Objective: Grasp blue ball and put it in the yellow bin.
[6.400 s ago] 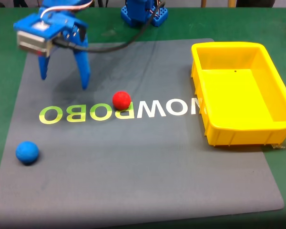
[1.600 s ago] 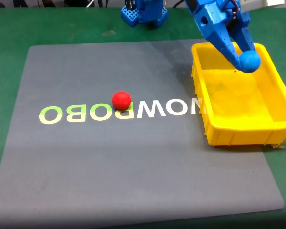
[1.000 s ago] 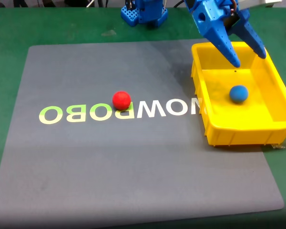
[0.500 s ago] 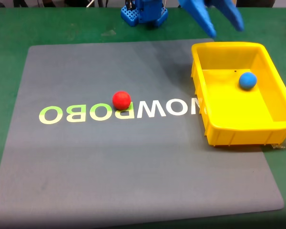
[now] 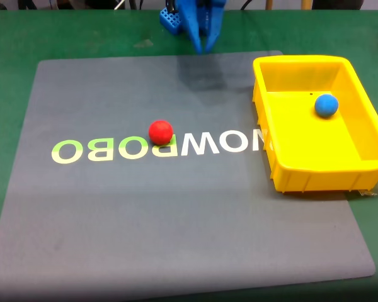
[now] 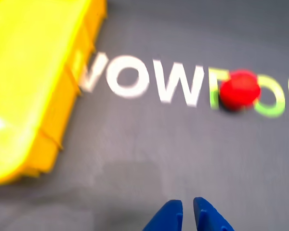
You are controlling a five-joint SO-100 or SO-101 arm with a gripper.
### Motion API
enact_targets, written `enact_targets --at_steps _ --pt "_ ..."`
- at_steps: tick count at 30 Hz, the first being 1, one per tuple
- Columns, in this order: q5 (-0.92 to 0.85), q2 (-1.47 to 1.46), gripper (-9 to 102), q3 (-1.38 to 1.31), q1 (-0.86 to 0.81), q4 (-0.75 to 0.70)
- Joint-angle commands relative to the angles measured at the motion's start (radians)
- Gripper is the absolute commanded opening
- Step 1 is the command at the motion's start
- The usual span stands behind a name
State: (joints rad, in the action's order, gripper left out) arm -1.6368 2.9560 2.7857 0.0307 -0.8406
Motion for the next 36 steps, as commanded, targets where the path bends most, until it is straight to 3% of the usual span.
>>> enact_targets --at_steps 1,8,14,36 --pt "-0.008 0.147 0 0.057 -0.049 -0.089" --pt "0.02 0.367 0 0.167 -0.058 -0.337" --pt "0.061 0.367 0 0.218 -0.055 -0.445" --pt "0.006 0.371 0 0.314 -0.057 -0.538"
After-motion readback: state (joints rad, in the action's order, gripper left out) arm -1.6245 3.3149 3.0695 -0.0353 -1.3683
